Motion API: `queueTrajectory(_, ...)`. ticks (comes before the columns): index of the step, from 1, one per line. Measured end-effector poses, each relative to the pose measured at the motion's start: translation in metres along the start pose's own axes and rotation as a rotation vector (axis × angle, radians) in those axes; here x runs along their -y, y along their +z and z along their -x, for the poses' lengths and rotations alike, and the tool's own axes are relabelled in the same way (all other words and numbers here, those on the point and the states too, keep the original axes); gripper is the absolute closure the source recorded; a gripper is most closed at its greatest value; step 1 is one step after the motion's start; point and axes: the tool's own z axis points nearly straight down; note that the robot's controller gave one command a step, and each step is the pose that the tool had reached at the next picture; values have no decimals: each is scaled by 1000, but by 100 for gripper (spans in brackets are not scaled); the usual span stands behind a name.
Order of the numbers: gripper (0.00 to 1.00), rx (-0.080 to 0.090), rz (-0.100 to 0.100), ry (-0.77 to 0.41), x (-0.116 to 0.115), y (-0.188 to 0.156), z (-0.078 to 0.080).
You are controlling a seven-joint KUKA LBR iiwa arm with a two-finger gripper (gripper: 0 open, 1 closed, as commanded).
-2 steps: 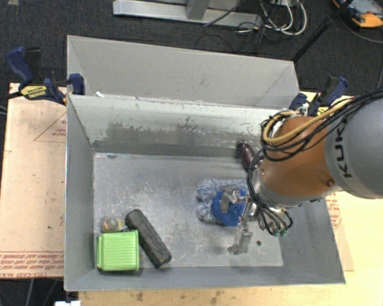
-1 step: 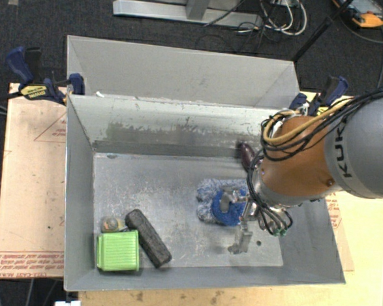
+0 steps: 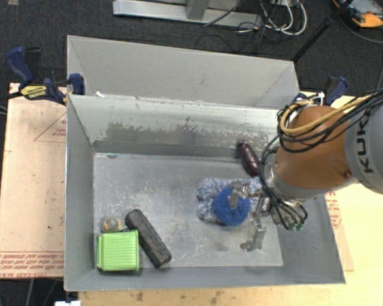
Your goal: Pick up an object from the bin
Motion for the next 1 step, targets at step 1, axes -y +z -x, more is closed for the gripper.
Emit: queueTrajectory(1,0,21,-7,-184,8,-7,18)
